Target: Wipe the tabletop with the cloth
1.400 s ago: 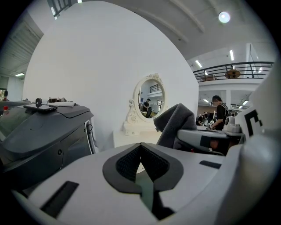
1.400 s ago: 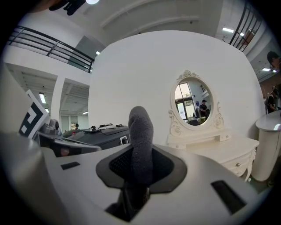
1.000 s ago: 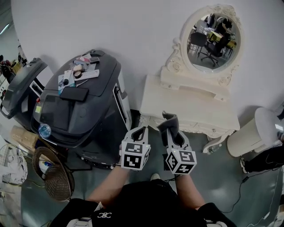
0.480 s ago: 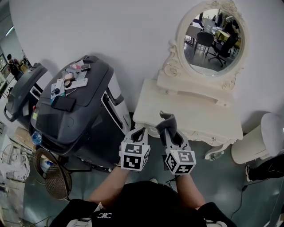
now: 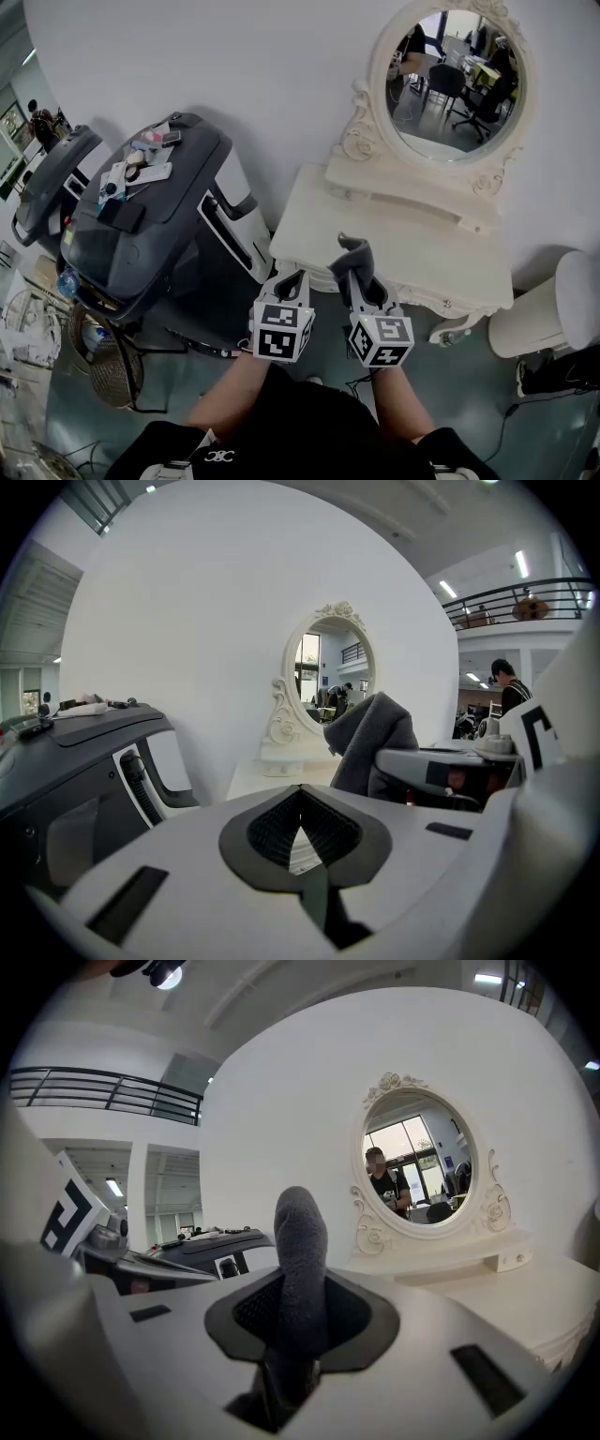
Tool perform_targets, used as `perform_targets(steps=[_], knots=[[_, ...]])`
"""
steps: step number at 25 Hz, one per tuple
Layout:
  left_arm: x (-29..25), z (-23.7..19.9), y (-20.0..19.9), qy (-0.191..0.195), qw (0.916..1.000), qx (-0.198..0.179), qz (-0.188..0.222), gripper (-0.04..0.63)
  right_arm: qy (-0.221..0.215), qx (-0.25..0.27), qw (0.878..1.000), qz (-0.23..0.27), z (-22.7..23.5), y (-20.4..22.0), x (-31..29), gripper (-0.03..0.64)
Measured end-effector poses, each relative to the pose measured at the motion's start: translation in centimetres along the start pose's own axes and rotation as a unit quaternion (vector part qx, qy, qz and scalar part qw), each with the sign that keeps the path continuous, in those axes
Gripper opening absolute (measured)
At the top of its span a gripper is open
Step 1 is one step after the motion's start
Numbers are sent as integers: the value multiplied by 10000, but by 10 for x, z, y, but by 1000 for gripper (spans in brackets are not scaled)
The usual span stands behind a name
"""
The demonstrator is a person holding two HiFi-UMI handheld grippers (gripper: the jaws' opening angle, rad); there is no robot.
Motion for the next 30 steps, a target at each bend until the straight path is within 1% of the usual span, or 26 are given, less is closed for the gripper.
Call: perform_targets(steps=[7, 11, 15, 22, 25, 30], knots=[[-15, -7, -5, -129, 9998, 120, -12, 6, -180, 147, 9997, -93, 9, -8, -27, 86], [-32, -22, -12, -151, 9996, 212, 56, 6, -241, 191, 9995, -116, 9, -11, -51, 86], [-56, -40, -24, -87, 9997, 199, 87, 6, -209, 234, 9994, -158, 11, -15, -79, 86], [-107, -84, -62, 193, 9995, 125, 198, 6, 36, 294, 9995, -111, 17, -39, -142, 86], [-123, -110, -77, 286, 9992, 188, 214, 6, 127, 280, 9994, -168, 14, -47, -169, 86], [-142, -154, -90, 397, 9984, 379, 163, 6, 261, 212, 9987, -370, 9, -56, -212, 86]])
Point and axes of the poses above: the fingertips, and each gripper's own axes: x backward along the fingers, z to its right, y out of its underside, the point moved 9 cm from there along x, backward along the fingers, and after that the axes turned 3 degrees about -z, right-handed, at the moved point
